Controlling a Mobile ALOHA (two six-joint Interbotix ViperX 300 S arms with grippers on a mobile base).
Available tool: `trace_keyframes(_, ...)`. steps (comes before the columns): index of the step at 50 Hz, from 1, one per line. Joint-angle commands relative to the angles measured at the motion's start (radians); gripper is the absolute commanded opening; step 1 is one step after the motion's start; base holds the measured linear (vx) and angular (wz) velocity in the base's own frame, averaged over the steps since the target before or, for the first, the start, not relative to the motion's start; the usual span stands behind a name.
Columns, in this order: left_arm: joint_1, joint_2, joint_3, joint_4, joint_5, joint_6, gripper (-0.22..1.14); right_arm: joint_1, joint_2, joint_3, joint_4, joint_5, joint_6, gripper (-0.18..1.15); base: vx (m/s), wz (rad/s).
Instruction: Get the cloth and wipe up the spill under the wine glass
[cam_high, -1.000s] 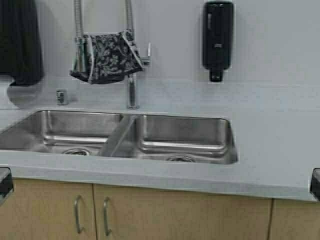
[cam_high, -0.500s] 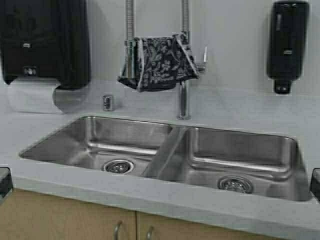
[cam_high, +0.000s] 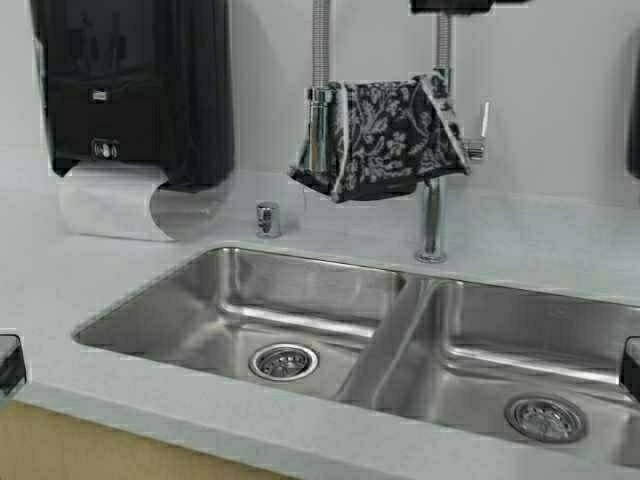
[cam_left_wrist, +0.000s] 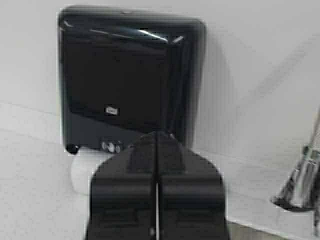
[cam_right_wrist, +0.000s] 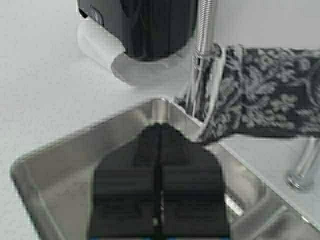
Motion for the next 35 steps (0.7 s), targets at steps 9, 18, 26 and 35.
trace_keyframes(9,0.002,0.003,-0.012,0.002,-0.005,-0.002,0.02,0.003,0.267,-0.015,0.002,-0.163,0.005,0.16,0.14,0.07)
trace_keyframes(18,0.002,-0.015,-0.006,0.002,-0.005,0.000,0.02,0.003,0.411,-0.049,0.003,-0.252,0.005,0.42,0.12,0.03)
trace_keyframes(26,0.002,-0.049,0.003,0.002,-0.003,0.002,0.02,0.003,0.518,-0.100,0.003,-0.305,0.009,0.63,0.10,0.02)
trace_keyframes(35,0.002,-0.057,0.005,0.002,-0.002,0.000,0.02,0.003,0.606,-0.138,0.009,-0.350,0.029,0.92,0.09,0.02)
